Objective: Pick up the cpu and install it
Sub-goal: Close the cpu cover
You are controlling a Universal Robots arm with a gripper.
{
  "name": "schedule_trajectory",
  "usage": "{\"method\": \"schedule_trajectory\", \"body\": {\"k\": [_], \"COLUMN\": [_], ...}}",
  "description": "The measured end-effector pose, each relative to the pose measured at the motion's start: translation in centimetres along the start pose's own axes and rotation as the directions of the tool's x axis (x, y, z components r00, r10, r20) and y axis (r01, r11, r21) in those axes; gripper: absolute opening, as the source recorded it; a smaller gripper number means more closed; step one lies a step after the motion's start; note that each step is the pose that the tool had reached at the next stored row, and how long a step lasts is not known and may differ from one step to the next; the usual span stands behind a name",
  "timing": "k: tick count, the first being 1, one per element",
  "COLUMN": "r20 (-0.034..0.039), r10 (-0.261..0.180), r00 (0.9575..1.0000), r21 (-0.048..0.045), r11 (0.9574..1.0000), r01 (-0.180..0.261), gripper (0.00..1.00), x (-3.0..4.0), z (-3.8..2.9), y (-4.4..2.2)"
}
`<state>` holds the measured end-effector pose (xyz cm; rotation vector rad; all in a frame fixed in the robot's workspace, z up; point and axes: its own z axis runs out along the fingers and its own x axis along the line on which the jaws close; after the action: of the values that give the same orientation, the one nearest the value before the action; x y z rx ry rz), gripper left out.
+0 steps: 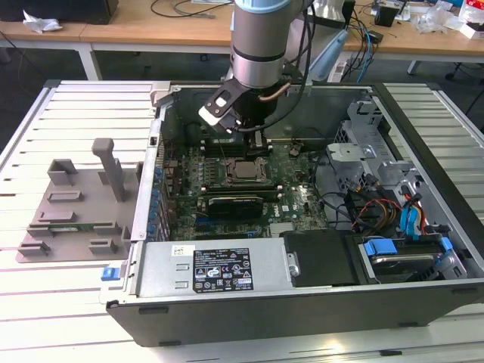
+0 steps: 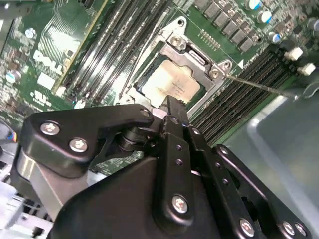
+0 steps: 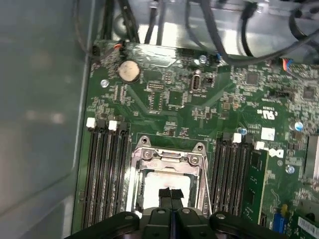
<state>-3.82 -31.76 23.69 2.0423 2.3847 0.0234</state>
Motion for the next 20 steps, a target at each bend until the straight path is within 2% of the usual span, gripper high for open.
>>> {"method": "schedule_trajectory", "body": {"k": [1, 2, 4, 5, 6, 8, 9, 11, 12, 14, 16, 17, 18, 19, 20], "r20": [-0.0008, -0.0013, -0.0025, -0.0033, -0.0043, -0.0049, -0.0056, -0.0063, -0.0069, -0.0074, -0.0088, -0.0093, -0.0101, -0.0108, -0.0113], "r10": [-0.064, -0.101, -0.186, -0.242, -0.306, -0.347, -0.392, -0.434, -0.470, -0.502, -0.579, -0.608, -0.645, -0.683, -0.707], "r00": [0.9979, 0.9949, 0.9825, 0.9702, 0.9521, 0.9377, 0.9200, 0.9008, 0.8826, 0.8649, 0.8151, 0.7937, 0.7639, 0.7307, 0.7072], "r21": [0.0005, 0.0008, 0.0013, 0.0016, 0.0018, 0.0021, 0.0022, 0.0023, 0.0024, 0.0025, 0.0026, 0.0026, 0.0024, 0.0024, 0.0022], "r11": [0.9979, 0.9949, 0.9825, 0.9702, 0.9521, 0.9377, 0.9200, 0.9008, 0.8826, 0.8649, 0.8151, 0.7937, 0.7639, 0.7307, 0.7072], "r01": [0.064, 0.101, 0.186, 0.242, 0.306, 0.347, 0.392, 0.434, 0.470, 0.502, 0.579, 0.608, 0.645, 0.683, 0.707], "gripper": [0.11, 0.11, 0.11, 0.11, 0.11, 0.11, 0.11, 0.11, 0.11, 0.11, 0.11, 0.11, 0.11, 0.11, 0.11], "x": [0.00, 0.00, 0.00, 0.00, 0.00, 0.00, 0.00, 0.00, 0.00, 0.00, 0.00, 0.00, 0.00, 0.00, 0.00], "z": [0.00, 0.00, 0.01, 0.01, 0.01, 0.01, 0.01, 0.01, 0.01, 0.01, 0.01, 0.01, 0.02, 0.02, 0.03], "y": [0.00, 0.00, 0.00, 0.00, 0.00, 0.00, 0.00, 0.00, 0.00, 0.00, 0.00, 0.00, 0.00, 0.00, 0.00]}}
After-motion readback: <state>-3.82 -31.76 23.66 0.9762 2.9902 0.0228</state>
